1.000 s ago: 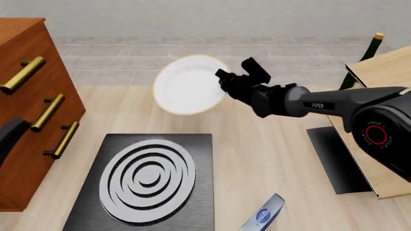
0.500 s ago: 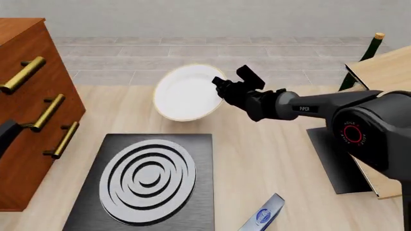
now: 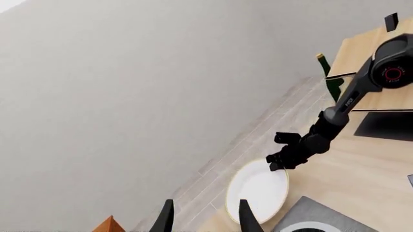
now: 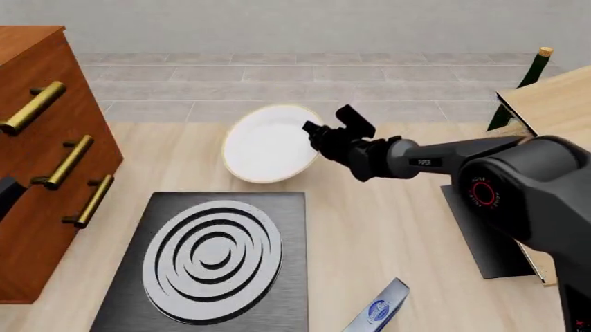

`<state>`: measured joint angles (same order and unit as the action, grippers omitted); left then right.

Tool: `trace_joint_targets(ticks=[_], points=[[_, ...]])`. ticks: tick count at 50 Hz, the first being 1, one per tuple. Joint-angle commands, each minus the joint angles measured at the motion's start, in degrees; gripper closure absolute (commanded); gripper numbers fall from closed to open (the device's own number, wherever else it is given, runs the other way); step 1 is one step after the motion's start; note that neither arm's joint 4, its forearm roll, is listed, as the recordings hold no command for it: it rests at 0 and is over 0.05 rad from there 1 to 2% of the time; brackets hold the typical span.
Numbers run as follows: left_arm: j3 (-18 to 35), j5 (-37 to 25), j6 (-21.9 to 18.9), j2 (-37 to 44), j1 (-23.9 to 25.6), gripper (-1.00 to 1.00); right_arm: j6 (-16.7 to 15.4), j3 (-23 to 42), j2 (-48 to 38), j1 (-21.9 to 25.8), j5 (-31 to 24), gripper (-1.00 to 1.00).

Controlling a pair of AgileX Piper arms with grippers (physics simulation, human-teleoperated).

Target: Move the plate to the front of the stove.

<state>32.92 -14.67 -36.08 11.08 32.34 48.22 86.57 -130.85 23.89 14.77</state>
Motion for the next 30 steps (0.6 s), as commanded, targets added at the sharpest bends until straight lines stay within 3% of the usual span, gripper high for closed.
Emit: trace_joint_targets(ticks=[1, 30], points=[[-0.15, -0.36, 0.2, -0.35, -0.24, -1.0, 1.04, 1.24, -1.6, 0.07, 0.38, 1.0], [-0.98, -1.43, 1.45, -2.11, -0.92, -1.0, 0.49, 5.14, -5.32, -1.31, -2.36, 1.0]])
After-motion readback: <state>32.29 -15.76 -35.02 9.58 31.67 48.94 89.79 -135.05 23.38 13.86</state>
